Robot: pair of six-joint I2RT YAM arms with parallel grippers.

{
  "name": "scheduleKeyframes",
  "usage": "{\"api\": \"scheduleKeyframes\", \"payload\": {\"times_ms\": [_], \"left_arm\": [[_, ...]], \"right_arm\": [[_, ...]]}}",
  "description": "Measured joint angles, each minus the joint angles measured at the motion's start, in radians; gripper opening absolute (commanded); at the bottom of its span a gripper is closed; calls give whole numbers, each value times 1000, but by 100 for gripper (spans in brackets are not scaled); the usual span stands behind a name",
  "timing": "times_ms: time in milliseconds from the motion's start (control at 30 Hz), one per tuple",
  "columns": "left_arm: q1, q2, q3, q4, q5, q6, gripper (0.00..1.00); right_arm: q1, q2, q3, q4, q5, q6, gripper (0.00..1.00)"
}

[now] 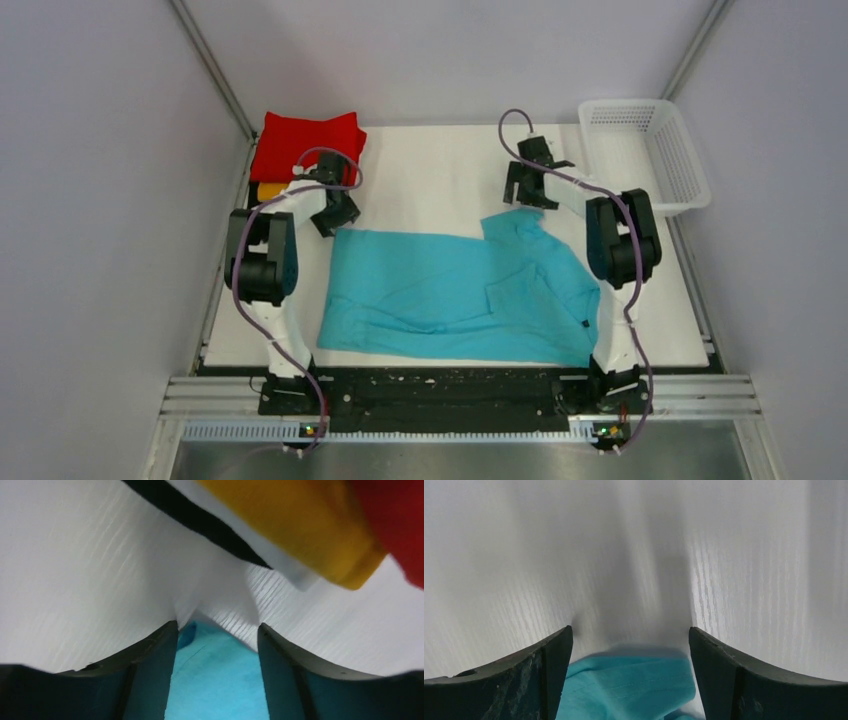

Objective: Fold and stack the t-shirts
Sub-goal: Grab the side of the flattened tshirt furthest away from the robot with both arms, then fold the other side of the tshirt into a rectangle

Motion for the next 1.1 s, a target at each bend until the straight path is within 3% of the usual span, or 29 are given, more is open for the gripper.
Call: {"api": "scheduleKeyframes", "payload": {"times_ms": [67,167,300,367,467,567,800,1100], "left_arm": [[1,27,38,1,10,3,50],[1,48,64,-4,16,9,22],[6,50,64,-2,38,11,0],[7,40,47,9,38,11,0],[6,11,5,34,45,12,0],[6,-22,-37,31,59,16,0],[6,-106,-90,24,88,39,0],[5,-321,-256,54,124,42,0]], "right_arm": [[0,5,6,-3,6,-3,82],[0,8,6,-5,5,-5,74],[0,8,6,-4,-5,-11,69],[0,7,3,-1,-9,-12,56],[-2,-14,-33,24,-25,-20,23],[-2,-46,-80,40,-58,-20,3],[0,-90,-119,52,-146,-50,0],[24,-368,-311,81,-211,-88,0]]}}
